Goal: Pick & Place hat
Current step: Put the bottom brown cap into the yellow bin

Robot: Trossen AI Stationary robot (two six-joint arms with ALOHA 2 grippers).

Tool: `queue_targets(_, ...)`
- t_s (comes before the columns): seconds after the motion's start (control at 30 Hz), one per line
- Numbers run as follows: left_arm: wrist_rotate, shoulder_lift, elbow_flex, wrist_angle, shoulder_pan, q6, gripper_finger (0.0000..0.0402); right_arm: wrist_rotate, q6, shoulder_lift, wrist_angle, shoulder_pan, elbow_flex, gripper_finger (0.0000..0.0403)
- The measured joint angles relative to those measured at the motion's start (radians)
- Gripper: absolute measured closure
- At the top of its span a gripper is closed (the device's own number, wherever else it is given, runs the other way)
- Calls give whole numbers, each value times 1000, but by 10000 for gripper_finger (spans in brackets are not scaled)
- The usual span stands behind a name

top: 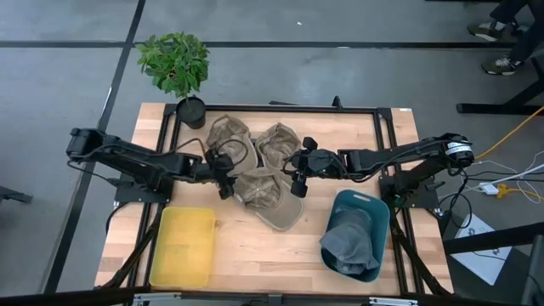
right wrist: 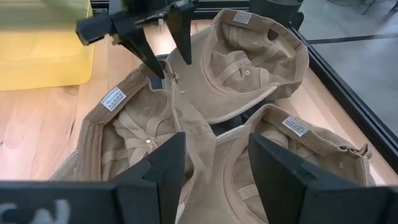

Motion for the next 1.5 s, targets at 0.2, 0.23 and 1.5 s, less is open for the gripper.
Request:
queue_targets(0.2, 38, 23, 0, 11, 8, 108, 236, 0, -22, 0, 0, 0, 0, 228)
queue_targets(0.23, 38, 23, 0, 17, 6, 133, 255, 0, -24, 0, 0, 0, 0, 228)
queue_targets(1.5, 270, -307, 0, 915, -64, 1436, 398, -295, -143, -1, 311, -5, 0, 228)
